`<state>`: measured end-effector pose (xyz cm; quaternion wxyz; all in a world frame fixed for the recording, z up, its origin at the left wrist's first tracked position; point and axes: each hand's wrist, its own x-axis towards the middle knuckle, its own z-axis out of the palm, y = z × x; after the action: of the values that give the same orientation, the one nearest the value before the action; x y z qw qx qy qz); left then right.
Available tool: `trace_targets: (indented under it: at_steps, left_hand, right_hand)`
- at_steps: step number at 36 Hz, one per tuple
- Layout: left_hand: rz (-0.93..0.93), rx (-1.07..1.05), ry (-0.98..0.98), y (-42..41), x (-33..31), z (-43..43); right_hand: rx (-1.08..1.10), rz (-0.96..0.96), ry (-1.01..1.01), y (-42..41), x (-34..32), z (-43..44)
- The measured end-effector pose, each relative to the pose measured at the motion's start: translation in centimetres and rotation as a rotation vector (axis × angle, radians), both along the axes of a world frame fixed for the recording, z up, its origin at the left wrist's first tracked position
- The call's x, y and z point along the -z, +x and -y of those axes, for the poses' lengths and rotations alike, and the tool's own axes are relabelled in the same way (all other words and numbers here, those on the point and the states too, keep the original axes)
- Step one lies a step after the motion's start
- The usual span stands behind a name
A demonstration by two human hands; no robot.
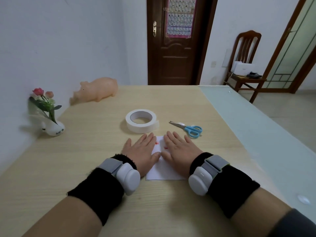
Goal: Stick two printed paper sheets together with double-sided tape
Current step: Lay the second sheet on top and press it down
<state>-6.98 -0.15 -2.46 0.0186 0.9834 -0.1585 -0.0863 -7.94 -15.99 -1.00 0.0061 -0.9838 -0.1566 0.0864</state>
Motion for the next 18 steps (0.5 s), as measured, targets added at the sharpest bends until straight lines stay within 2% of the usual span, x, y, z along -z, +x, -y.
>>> trace_targets:
  at_steps: [7,18]
  left_hand:
    - [0.012,0.006,0.013,0.0,-0.1,0.1]
    - [-0.025,-0.001,-0.013,0.0,-0.2,0.1]
  right_hand:
    - [-0.041,-0.059,0.019,0.7,-0.1,-1.1]
    - [0.052,-0.033,-0.055,0.6,0.4,1.9]
